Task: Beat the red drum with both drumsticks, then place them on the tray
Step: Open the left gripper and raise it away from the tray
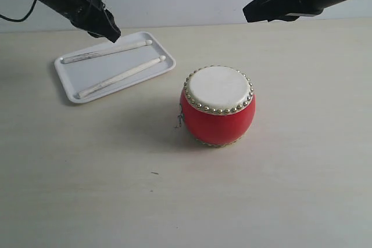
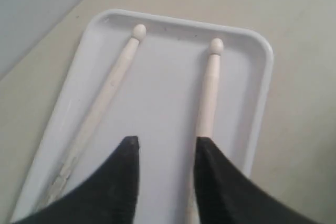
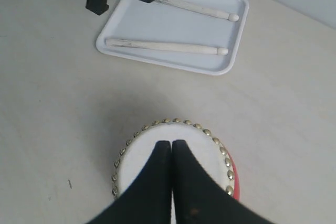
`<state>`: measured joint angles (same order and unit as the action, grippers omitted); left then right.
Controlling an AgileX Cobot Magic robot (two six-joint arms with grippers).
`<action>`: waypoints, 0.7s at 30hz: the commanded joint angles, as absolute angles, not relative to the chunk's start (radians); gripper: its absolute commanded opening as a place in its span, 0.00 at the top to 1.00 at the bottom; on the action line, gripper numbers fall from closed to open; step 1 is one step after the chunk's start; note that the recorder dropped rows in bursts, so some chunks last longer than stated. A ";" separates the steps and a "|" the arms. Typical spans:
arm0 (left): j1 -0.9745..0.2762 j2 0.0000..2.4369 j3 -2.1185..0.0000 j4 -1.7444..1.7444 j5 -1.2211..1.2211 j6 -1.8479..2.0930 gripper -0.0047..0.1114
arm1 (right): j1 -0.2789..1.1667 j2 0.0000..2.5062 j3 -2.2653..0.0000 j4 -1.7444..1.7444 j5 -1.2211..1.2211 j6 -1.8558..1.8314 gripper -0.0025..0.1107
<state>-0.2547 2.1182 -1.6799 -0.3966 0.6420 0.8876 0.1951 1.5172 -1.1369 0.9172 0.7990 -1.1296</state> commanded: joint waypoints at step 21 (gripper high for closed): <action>-0.261 1.663 -1.062 -0.640 0.178 0.700 0.96 | 0.192 1.512 -1.071 1.047 0.648 -1.163 0.98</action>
